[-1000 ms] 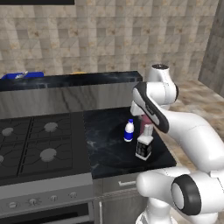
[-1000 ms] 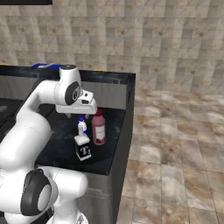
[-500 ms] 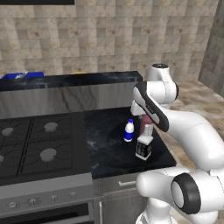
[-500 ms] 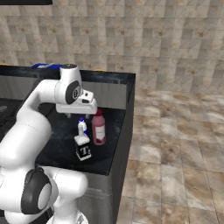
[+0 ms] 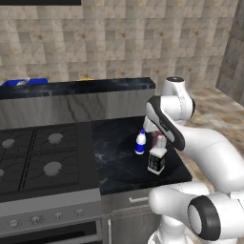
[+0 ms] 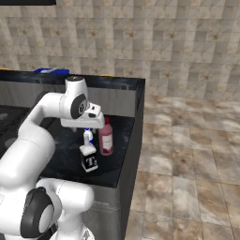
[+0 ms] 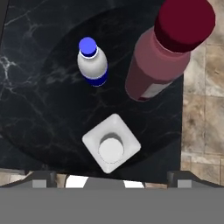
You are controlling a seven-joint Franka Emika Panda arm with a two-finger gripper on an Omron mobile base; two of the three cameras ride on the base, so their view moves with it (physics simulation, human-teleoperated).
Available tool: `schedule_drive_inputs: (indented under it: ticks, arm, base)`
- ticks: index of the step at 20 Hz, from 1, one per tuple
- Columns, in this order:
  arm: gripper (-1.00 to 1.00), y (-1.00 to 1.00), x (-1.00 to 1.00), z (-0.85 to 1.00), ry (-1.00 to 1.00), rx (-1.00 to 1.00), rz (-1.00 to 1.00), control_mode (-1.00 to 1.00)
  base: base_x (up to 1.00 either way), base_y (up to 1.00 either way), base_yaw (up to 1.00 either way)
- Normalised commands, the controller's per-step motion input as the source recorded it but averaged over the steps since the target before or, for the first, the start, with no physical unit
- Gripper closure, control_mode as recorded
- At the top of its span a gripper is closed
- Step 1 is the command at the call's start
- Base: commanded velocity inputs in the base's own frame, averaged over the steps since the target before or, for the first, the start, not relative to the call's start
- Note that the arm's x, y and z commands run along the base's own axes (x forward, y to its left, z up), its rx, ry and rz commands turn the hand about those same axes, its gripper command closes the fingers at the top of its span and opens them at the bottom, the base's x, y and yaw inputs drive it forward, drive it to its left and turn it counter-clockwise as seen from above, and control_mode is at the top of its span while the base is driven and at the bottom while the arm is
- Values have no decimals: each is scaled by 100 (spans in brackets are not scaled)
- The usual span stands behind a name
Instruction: Place the drinks on the dining counter in a tight cluster.
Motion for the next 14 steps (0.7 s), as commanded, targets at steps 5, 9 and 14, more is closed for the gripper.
schedule_drive_inputs:
  ticks: [5, 9, 14]
  arm:
    - [-100, 0, 17, -2, 0, 0, 0, -100]
    - [-100, 0, 14, -6, 0, 0, 0, -100]
    - [-100, 0, 2, -9, 0, 0, 0, -100]
  base:
    - [0, 0, 0]
    - [0, 0, 0]
    - [0, 0, 0]
